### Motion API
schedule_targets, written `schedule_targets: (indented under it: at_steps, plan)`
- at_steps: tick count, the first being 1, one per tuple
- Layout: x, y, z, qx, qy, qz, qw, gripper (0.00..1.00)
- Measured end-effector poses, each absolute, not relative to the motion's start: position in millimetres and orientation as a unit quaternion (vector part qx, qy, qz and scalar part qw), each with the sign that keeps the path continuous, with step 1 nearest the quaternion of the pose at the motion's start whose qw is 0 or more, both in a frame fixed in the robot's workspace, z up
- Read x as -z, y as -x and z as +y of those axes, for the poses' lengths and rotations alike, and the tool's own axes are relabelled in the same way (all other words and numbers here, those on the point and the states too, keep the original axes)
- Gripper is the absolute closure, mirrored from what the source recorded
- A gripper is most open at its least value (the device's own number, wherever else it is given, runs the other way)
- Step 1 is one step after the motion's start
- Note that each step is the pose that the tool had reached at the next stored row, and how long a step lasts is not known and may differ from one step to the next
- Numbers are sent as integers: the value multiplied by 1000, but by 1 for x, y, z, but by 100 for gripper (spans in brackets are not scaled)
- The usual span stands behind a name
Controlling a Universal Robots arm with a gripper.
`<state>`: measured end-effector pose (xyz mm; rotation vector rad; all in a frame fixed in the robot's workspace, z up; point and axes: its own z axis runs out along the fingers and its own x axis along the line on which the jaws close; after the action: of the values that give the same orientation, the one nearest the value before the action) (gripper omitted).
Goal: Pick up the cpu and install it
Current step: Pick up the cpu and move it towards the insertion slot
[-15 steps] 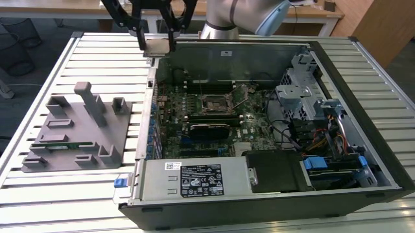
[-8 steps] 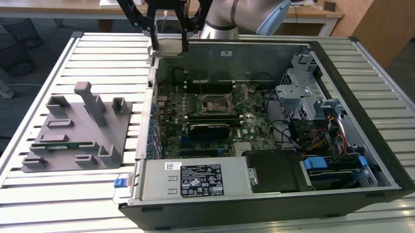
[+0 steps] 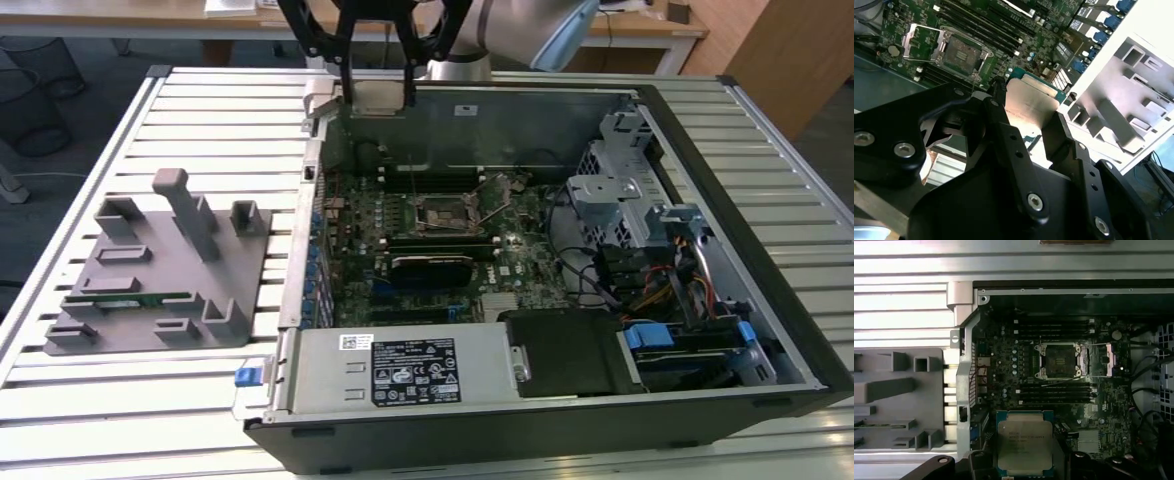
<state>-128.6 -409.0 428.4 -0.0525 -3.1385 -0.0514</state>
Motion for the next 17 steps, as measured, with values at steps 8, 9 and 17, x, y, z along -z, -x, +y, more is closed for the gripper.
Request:
schedule_targets:
  at_steps: [8, 9, 17]
  plan:
    - [-428, 119, -407, 16, 17, -1000, 1, 47]
    - [-428, 118, -406, 16, 17, -1000, 1, 47]
    - [-428, 109, -405, 16, 17, -1000, 1, 47]
